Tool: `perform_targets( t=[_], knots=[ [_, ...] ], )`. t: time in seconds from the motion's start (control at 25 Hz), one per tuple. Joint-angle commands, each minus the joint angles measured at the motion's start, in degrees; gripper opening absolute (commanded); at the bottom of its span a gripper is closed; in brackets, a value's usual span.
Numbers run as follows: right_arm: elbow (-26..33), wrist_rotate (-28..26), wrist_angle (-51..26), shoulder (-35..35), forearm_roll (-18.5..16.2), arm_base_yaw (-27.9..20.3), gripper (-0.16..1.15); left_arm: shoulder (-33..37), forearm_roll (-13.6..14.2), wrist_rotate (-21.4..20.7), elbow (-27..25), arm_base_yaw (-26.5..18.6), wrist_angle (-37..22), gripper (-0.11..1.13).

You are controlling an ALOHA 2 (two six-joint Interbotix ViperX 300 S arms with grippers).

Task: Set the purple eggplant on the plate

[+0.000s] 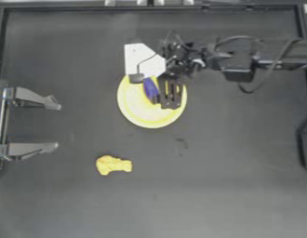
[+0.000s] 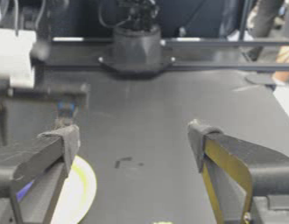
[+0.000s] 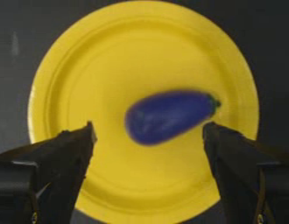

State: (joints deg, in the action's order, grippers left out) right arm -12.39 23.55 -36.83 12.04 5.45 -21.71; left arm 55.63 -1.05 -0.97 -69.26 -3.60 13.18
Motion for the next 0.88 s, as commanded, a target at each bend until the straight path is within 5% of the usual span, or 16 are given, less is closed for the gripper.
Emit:
perform_targets(
  t=[0.04,0.88],
  knots=[
    [-1.32,1.05,1.05,-5.63,2.72,0.09,1.00,-0.97,-0.09,0.09,0.44,-0.53,0.18,1.03],
    [-16.17,21.88,10.11,-21.53,32.17,3.78,0.99,-0.79,0.00,-0.09,0.35,-1.05,0.00,1.03]
  ],
)
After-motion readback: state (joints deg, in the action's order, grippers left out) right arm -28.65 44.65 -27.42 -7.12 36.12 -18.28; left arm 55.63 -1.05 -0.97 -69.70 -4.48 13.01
